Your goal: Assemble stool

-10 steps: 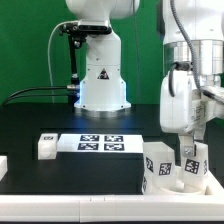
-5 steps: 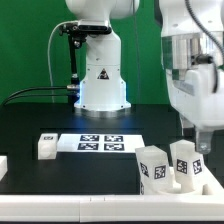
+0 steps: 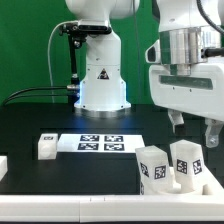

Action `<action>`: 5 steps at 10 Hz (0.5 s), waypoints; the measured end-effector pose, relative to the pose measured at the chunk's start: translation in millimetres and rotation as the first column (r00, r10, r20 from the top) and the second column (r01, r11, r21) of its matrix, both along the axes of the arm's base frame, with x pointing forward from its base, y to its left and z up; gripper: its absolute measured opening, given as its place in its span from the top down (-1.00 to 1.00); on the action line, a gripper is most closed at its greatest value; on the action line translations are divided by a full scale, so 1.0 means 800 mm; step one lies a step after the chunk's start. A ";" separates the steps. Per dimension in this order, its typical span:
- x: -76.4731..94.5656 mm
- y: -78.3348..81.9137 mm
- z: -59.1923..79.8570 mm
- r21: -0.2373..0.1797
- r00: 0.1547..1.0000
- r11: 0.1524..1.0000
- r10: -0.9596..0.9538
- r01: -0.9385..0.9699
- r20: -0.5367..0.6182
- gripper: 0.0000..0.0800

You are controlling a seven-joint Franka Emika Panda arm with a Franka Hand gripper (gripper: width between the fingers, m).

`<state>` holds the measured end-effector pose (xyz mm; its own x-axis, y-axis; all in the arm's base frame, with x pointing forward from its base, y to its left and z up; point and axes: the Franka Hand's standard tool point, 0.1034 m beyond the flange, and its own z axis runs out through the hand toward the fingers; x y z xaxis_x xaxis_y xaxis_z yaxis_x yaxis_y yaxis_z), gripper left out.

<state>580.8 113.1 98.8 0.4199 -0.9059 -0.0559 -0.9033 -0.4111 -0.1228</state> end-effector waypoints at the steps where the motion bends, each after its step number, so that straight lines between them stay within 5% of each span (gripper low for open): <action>1: 0.000 -0.001 0.000 -0.009 0.998 0.998 0.059 -0.059 0.005 -0.62; 5: -0.003 0.014 0.002 -0.068 0.796 0.795 0.605 -0.603 0.015 -0.62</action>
Offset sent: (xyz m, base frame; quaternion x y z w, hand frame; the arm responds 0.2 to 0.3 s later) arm 0.0005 0.0324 0.0046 0.0272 -0.0571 -0.3495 0.9348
